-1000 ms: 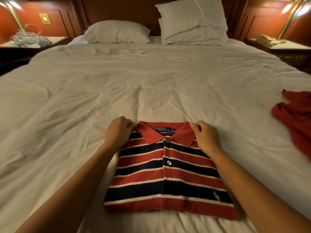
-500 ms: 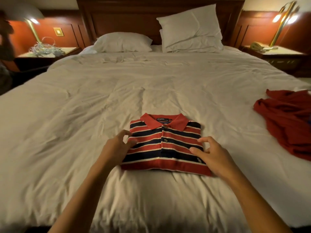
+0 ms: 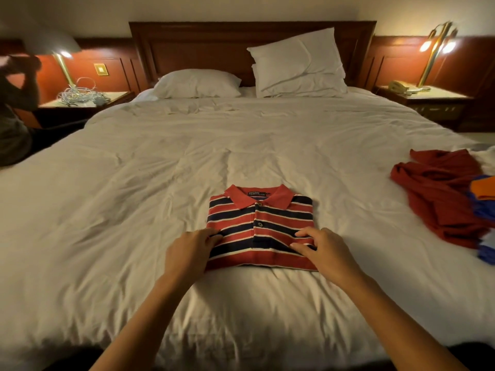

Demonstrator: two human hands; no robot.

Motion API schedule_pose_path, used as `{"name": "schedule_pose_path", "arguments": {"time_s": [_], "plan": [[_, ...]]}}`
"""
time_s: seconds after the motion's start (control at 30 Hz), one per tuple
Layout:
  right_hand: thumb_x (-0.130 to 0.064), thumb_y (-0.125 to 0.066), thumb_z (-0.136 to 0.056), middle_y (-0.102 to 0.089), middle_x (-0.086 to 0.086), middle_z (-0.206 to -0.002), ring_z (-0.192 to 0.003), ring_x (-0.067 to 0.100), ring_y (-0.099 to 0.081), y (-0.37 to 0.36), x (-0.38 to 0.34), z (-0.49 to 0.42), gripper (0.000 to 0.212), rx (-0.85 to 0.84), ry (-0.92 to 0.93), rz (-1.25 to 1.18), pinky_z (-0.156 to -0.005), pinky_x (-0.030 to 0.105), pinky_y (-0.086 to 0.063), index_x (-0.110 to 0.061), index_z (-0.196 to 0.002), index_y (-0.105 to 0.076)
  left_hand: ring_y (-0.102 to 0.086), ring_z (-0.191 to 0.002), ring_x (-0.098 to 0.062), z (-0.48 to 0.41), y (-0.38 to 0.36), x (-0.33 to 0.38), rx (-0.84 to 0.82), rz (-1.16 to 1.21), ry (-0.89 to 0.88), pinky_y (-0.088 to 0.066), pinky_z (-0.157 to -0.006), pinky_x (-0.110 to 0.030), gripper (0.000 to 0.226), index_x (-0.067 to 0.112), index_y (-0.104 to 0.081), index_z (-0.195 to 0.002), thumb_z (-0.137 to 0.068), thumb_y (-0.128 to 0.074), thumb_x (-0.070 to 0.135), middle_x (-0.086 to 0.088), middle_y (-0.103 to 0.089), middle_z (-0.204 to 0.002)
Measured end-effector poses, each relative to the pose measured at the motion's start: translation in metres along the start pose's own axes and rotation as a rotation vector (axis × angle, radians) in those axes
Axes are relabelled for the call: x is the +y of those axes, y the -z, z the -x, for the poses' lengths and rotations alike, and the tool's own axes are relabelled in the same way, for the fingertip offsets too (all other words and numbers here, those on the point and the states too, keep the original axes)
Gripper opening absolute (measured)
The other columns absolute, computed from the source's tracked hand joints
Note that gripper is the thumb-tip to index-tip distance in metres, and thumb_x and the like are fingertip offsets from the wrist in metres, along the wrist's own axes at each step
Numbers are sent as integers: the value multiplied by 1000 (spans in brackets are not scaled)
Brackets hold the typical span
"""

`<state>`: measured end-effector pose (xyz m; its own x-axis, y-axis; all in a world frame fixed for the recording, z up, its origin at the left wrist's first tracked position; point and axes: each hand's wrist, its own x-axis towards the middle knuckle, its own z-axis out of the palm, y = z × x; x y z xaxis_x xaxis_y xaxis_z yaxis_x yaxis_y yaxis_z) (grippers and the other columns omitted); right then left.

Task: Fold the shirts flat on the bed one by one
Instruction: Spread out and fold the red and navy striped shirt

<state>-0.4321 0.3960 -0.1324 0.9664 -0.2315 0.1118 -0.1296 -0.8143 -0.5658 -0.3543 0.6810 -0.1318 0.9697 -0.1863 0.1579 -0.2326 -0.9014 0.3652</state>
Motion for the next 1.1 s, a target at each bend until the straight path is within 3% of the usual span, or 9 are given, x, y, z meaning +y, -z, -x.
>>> {"name": "schedule_pose_path", "arguments": {"time_s": [0.17,0.23,0.33,0.43,0.53,0.67,0.83,0.93,1.1], "plan": [[-66,-59,-86,-55,-9,-95,-83,13,-59,17,-1,-41,35,-25,-21,112,-73,32,-47,-32,-82,-66,-57,-83,-21,-44,17,-11,-90,38,51,-45,-74,-34,51,24,-75,-91,-99,-40,60,-4,-59,-101],[-63,-58,-89,-56,-5,-100,-91,18,-60,20,-2,-68,37,9,-30,73,-76,32,-46,-28,-94,-70,-54,-86,-20,-70,22,-7,-87,122,42,-41,-76,-32,53,16,-75,-91,-99,-43,57,-9,-63,-106],[-58,-54,-94,-61,4,-122,-109,21,-59,17,-2,-110,49,-7,-11,7,-84,29,-43,-22,-124,-65,-58,-98,-21,-107,19,3,-105,310,77,-44,-82,-34,55,13,-70,-107,-95,-49,62,-10,-61,-120],[-62,-47,-95,-56,8,-140,-126,26,-54,7,4,-144,66,-124,-77,-51,-100,35,-42,-14,-140,-53,-62,-110,-26,-136,5,13,-323,418,133,-52,-95,-42,67,12,-59,-128,-90,-51,67,-9,-63,-127],[-74,-52,-84,-66,5,-125,-106,24,-63,-9,14,-166,75,-219,-123,-33,-92,36,-52,-18,-133,-61,-65,-105,-27,-161,-10,13,-430,343,166,-54,-91,-38,78,11,-59,-127,-80,-57,73,-8,-67,-119],[-82,-68,-60,-68,-7,-111,-94,13,-65,-15,22,-187,89,-300,-131,-59,-75,24,-50,-22,-126,-63,-67,-91,-18,-188,-20,5,-573,299,123,-49,-71,-25,79,15,-66,-112,-59,-66,74,0,-70,-105],[-72,-79,-56,-73,-10,-70,-65,6,-69,-11,26,-203,57,-454,-92,-47,-56,18,-49,-22,-81,-72,-72,-85,-11,-209,-22,-4,-692,282,48,-52,-73,-22,54,24,-76,-100,-63,-78,62,7,-77,-89],[-63,-82,-61,-73,-12,-67,-61,3,-69,-7,25,-209,45,-538,-55,-83,-51,13,-46,-22,-74,-71,-75,-80,-10,-215,-22,-5,-743,323,29,-53,-73,-23,48,26,-76,-99,-63,-81,57,9,-77,-88],[-67,-79,-56,-74,1,-72,-60,12,-66,5,24,-211,54,-508,-2,-172,-56,22,-49,-16,-75,-73,-75,-88,-16,-213,-15,-9,-726,559,16,-57,-77,-28,41,27,-77,-99,-68,-82,53,1,-78,-96]]}}
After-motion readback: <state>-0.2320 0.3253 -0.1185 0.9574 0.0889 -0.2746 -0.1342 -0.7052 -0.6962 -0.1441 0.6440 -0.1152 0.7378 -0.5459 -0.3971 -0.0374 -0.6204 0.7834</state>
